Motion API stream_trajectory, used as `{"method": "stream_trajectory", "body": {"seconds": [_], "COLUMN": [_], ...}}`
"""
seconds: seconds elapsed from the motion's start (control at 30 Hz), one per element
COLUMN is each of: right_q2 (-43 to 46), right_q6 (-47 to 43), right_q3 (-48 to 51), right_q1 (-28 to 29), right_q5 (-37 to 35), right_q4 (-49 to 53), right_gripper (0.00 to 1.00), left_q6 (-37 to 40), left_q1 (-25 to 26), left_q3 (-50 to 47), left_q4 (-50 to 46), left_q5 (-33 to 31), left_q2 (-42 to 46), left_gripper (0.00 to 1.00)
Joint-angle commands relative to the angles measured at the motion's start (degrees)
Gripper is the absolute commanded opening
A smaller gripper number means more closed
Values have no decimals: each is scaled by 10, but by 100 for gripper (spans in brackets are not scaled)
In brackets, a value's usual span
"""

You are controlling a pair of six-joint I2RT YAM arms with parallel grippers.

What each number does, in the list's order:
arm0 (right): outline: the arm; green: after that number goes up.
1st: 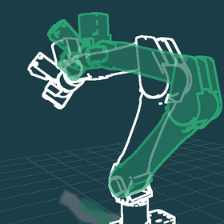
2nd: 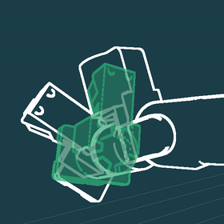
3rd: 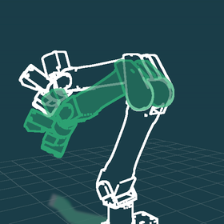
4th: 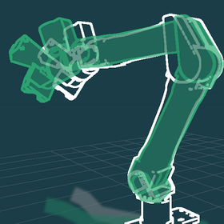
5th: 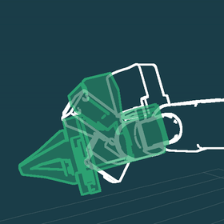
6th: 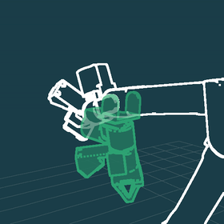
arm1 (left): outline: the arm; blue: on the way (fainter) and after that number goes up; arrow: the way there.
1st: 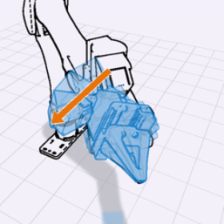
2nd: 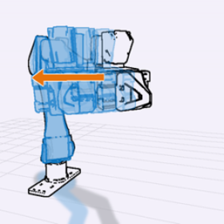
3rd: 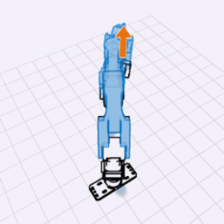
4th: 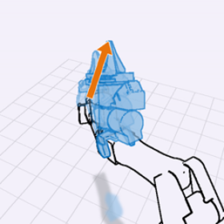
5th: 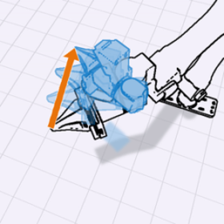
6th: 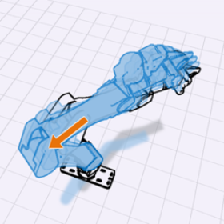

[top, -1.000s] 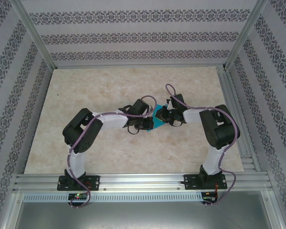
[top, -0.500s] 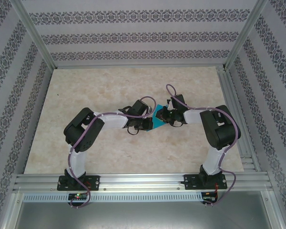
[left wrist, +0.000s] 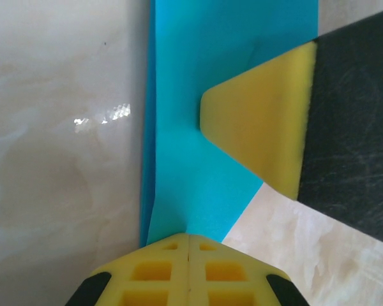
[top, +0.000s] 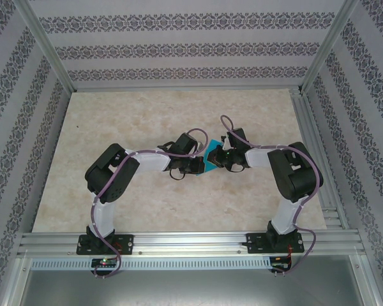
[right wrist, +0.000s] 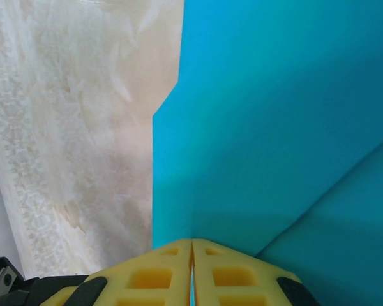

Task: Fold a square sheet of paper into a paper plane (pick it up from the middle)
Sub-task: Fourth fold the wing at the center of the table.

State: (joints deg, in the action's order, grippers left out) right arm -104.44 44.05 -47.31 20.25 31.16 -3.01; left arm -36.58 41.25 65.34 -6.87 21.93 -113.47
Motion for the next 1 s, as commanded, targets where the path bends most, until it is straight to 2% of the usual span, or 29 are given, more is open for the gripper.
{"method": "stream_trajectory", "body": {"seconds": [0.0, 0.17, 0.33, 0.63, 0.97], "right_q2": [-19, -19, -14, -18, -26], "right_q6": [-2, 0, 4, 9, -10], "right_q3": [1, 15, 15, 15, 9], "right_q1": [2, -8, -9, -9, -46], "right_q5": [-23, -34, -24, -10, -10], "right_q4": [29, 31, 20, 6, -2], "right_gripper": [10, 10, 10, 10, 10], "left_q6": [-9, -29, -36, -28, 9], "left_q1": [-6, -13, -15, -15, -15], "left_q3": [-5, -15, -4, 10, 11], "left_q4": [15, 72, 81, 45, -74], "left_q5": [6, 6, 8, 17, -18], "left_q2": [21, 40, 15, -23, -38], "left_gripper": [6, 9, 10, 9, 8]}}
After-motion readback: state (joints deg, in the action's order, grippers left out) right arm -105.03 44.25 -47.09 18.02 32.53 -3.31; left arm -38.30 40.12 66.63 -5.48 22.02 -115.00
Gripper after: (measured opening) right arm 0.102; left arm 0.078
